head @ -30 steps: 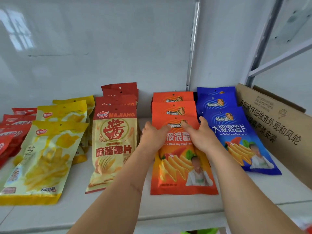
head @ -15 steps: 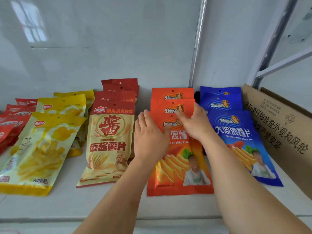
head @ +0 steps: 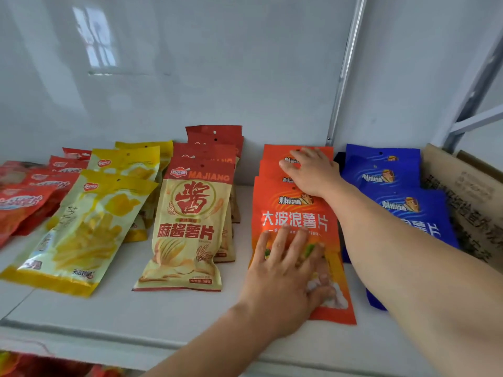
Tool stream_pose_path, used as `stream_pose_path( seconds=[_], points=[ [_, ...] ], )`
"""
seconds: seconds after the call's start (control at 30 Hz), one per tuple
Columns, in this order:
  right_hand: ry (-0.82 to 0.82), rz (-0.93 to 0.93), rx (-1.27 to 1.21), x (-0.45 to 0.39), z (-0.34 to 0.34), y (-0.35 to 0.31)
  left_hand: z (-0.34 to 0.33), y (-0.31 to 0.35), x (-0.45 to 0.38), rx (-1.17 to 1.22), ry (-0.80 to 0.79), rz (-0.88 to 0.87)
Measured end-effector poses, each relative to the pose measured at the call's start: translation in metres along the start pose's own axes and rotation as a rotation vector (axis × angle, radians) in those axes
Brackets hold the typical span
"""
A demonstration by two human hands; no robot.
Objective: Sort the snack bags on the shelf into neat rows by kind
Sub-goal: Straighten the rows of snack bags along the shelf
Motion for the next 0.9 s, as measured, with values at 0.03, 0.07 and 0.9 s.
stream_pose_path(
  seconds=[0.03,0.07,0.9],
  points=[
    [-0.023,0.012,0.0,-0.001,-0.002,-0.001,0.0,-0.001,-0.002,0.0,-0.006,-0.007],
    [-0.043,0.023,-0.002,-0.002,-0.004,-0.001,-0.002,-0.003,-0.004,-0.003,-0.009,-0.015],
    [0.154,0.104,0.043,0.015,0.01,-0.006,-0.004,-0.013,-0.018,0.063,-0.093,0.004]
  ],
)
Point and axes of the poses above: each hand's wrist, its own x-axis away from the middle knuckle, its own z-axis out of the back of the hand, y = z × x, the point moved 2 cm from there along -x, towards the middle knuckle, and after that the axes turned 2 degrees about x, right-handed, at the moved point
